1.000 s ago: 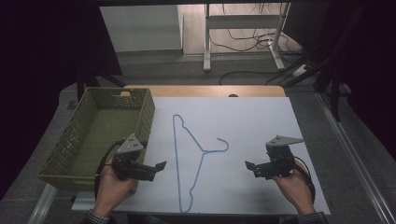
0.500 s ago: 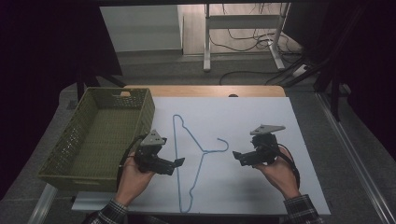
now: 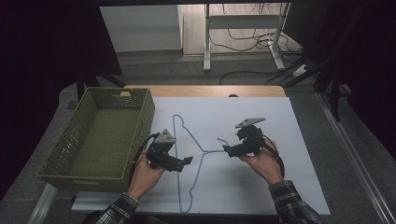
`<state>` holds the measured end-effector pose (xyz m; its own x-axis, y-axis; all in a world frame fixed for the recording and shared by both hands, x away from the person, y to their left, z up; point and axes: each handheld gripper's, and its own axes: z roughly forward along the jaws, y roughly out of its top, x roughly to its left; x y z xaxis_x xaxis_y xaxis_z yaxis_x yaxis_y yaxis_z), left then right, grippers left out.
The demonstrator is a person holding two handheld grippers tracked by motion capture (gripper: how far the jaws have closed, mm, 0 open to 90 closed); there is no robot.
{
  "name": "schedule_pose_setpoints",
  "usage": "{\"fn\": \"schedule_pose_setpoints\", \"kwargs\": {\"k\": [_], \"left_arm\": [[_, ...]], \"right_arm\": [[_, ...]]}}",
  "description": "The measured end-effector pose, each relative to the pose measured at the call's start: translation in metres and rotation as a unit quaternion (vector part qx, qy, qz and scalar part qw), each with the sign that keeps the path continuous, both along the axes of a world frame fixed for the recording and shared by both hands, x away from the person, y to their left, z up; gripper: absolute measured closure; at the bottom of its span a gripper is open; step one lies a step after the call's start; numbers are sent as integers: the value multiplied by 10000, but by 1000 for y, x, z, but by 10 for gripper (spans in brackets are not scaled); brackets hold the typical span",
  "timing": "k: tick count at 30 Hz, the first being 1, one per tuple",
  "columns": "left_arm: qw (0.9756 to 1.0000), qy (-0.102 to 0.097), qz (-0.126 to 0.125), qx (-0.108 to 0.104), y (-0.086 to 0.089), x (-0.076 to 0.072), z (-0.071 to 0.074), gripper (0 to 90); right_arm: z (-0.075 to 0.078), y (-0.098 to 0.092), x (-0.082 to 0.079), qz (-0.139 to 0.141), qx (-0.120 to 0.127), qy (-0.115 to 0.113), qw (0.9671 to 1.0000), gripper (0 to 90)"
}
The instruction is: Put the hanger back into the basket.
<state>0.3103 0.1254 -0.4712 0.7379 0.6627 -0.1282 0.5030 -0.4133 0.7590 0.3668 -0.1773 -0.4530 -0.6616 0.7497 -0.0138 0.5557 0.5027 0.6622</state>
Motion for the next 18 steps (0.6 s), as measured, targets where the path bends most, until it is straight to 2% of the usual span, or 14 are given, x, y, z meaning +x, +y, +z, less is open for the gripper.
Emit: {"fn": "schedule_pose_setpoints", "kwargs": {"k": [2,3,4,5,6,7,8,9,11,13,15,17,18], "left_arm": [[10000,15,6,41,-1,3,-5,21],[10000,30,0,36,-2,7,-7,21],[10000,30,0,36,-2,7,-7,21],[10000,24,-22,48,-3,10,-9,21],[10000,24,-22,48,-3,10,-9,21],[10000,0,-26,66,-3,10,-10,23],[10000,-2,-42,66,-4,11,-11,23],[9999,13,-61,96,-5,11,-13,23],[9999,-3,-65,131,-6,10,-14,23],[9998,4,-72,160,-6,10,-16,23],[9999,36,-60,135,-6,10,-18,25],[9999,46,-61,148,-6,10,-19,26],[9998,47,-70,161,-7,10,-20,26]], "right_arm": [[-3,1,6,-48,-6,12,10000,98],[-5,2,12,-93,-32,-4,10000,146],[-5,2,12,-93,-32,-4,10000,146],[-6,2,16,-125,-32,-27,9999,193],[-6,2,16,-125,-32,-27,9999,193],[-8,3,21,-134,-69,-39,9999,258],[-8,3,21,-134,-69,-39,9999,258],[-11,4,26,-127,-88,-31,9999,339],[-12,5,27,-123,-96,-24,9999,362],[-18,7,34,-89,-82,37,9999,485],[-23,8,38,-80,-79,44,9999,567],[-27,10,41,-18,-94,86,9999,636],[-27,10,41,-18,-94,86,9999,636]]}}
